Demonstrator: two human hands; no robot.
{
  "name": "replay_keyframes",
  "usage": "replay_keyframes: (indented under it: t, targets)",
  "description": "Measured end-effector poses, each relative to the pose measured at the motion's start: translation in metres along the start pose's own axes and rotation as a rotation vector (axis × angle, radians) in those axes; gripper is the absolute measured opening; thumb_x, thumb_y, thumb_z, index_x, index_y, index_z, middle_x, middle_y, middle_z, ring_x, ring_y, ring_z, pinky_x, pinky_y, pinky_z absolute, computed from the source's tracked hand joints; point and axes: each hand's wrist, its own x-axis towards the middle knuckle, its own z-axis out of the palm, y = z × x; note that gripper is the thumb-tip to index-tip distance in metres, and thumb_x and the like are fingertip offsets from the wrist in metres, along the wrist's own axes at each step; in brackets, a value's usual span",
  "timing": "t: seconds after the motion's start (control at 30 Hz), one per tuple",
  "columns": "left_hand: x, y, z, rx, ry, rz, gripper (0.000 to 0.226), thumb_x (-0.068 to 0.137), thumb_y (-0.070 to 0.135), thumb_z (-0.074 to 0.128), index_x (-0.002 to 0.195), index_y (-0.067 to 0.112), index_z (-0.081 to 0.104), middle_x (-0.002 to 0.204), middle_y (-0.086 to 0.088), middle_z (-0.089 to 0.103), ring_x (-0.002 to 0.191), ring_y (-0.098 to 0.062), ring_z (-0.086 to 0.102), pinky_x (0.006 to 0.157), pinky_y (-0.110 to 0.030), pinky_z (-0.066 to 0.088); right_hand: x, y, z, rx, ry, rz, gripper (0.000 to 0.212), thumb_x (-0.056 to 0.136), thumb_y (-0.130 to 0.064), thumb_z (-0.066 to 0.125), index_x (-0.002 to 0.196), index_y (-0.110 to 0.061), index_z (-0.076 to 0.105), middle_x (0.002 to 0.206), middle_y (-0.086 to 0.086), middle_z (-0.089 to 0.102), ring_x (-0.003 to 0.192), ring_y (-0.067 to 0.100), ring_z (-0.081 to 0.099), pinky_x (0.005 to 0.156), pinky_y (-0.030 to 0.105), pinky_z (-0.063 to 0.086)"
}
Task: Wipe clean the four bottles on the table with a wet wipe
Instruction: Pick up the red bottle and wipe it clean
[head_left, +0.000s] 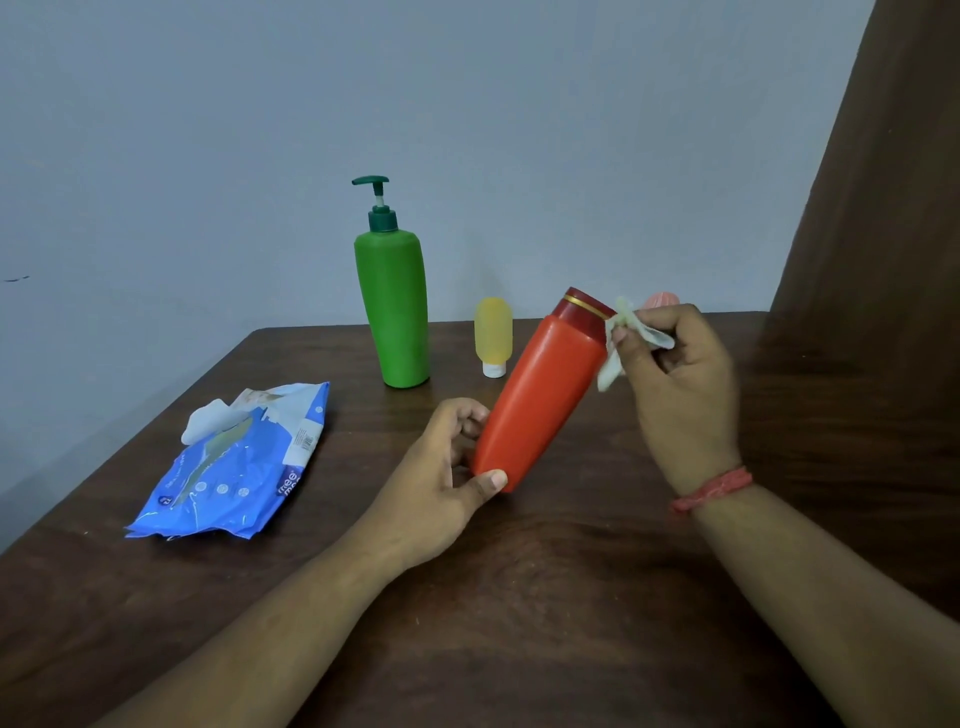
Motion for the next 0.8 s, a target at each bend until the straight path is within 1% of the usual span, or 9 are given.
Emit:
replay_keyframes:
  t: [0.07, 0.17, 0.3, 0.4, 0.5, 0.57, 0.67, 0.73, 0.8]
  targets:
    - [0.0, 0.0, -0.001, -0.001, 0.011, -0.015, 0.05, 0.085, 0.021, 0.07, 0.113, 0.052, 0.044, 0.113, 0.026, 0.053, 0.109, -0.01, 0.064, 0.089, -0.028, 0.055, -0.004, 0.003, 0.004, 0.035, -0.029, 0.059, 0.01, 0.094, -0.017, 0.067, 0.09, -0.025, 0.063, 0.088, 0.0, 0.067, 0.084, 0.01, 0.063, 0.071, 0.022, 0.051]
    - [0.0, 0.0, 0.0, -0.116, 0.046, -0.03, 0.044, 0.084, 0.022, 0.072, 0.114, 0.046, 0.049, 0.116, 0.011, 0.058, 0.105, -0.012, 0.066, 0.089, -0.034, 0.056, -0.016, 0.008, 0.012, 0.117, -0.15, 0.161, 0.008, 0.094, -0.014, 0.066, 0.086, -0.016, 0.064, 0.085, 0.013, 0.066, 0.078, 0.015, 0.063, 0.072, 0.039, 0.054]
    - [-0.001, -0.001, -0.002, -0.338, 0.059, -0.111, 0.04, 0.083, 0.023, 0.074, 0.114, 0.038, 0.055, 0.121, 0.003, 0.065, 0.111, -0.021, 0.065, 0.091, -0.043, 0.058, -0.034, 0.009, 0.026, 0.137, -0.36, 0.17, 0.01, 0.094, -0.015, 0.067, 0.084, -0.016, 0.063, 0.083, 0.008, 0.067, 0.078, 0.017, 0.065, 0.075, 0.047, 0.055]
    - [-0.001, -0.001, -0.001, -0.46, 0.079, -0.158, 0.043, 0.087, 0.013, 0.069, 0.125, 0.023, 0.052, 0.123, -0.003, 0.067, 0.116, -0.028, 0.066, 0.091, -0.042, 0.058, -0.04, 0.005, 0.031, 0.113, -0.376, 0.154, 0.009, 0.094, -0.021, 0.068, 0.085, -0.022, 0.065, 0.083, -0.002, 0.068, 0.08, 0.016, 0.067, 0.073, 0.044, 0.059]
    - [0.0, 0.004, 0.005, -0.572, 0.112, -0.205, 0.04, 0.092, 0.004, 0.066, 0.128, 0.013, 0.053, 0.126, -0.011, 0.068, 0.114, -0.028, 0.069, 0.087, -0.036, 0.059, -0.043, -0.001, 0.033, 0.039, -0.351, 0.074, 0.005, 0.092, -0.023, 0.069, 0.088, -0.022, 0.067, 0.082, -0.008, 0.066, 0.079, 0.014, 0.065, 0.07, 0.039, 0.057]
    - [-0.001, 0.006, 0.009, -0.651, 0.105, -0.241, 0.043, 0.088, 0.008, 0.066, 0.13, 0.009, 0.056, 0.127, -0.015, 0.067, 0.115, -0.029, 0.068, 0.087, -0.037, 0.059, -0.043, -0.006, 0.034, -0.032, -0.324, -0.023, 0.002, 0.091, -0.02, 0.071, 0.09, -0.019, 0.069, 0.086, -0.01, 0.065, 0.083, 0.012, 0.064, 0.07, 0.03, 0.055]
    - [0.0, 0.01, 0.01, -0.777, 0.055, -0.29, 0.044, 0.092, 0.011, 0.061, 0.134, 0.0, 0.054, 0.133, -0.025, 0.062, 0.123, -0.035, 0.063, 0.1, -0.051, 0.054, -0.045, -0.012, 0.036, -0.121, -0.342, -0.136, 0.007, 0.089, -0.015, 0.073, 0.096, -0.014, 0.072, 0.093, -0.01, 0.064, 0.088, 0.005, 0.063, 0.073, 0.015, 0.049]
    - [0.0, 0.011, 0.009, -0.825, 0.025, -0.309, 0.044, 0.095, 0.017, 0.061, 0.135, -0.002, 0.055, 0.138, -0.029, 0.058, 0.128, -0.036, 0.059, 0.106, -0.054, 0.049, -0.048, -0.014, 0.039, -0.167, -0.374, -0.185, 0.01, 0.088, -0.011, 0.074, 0.098, -0.011, 0.073, 0.094, -0.009, 0.064, 0.089, 0.002, 0.062, 0.074, 0.015, 0.048]
    - [0.001, 0.011, 0.007, -0.838, -0.011, -0.308, 0.044, 0.09, 0.029, 0.067, 0.129, 0.008, 0.066, 0.134, -0.021, 0.064, 0.124, -0.03, 0.063, 0.101, -0.046, 0.054, -0.05, -0.016, 0.04, -0.201, -0.416, -0.234, 0.011, 0.088, -0.006, 0.073, 0.099, -0.009, 0.074, 0.094, -0.005, 0.064, 0.088, 0.004, 0.062, 0.074, 0.022, 0.051]
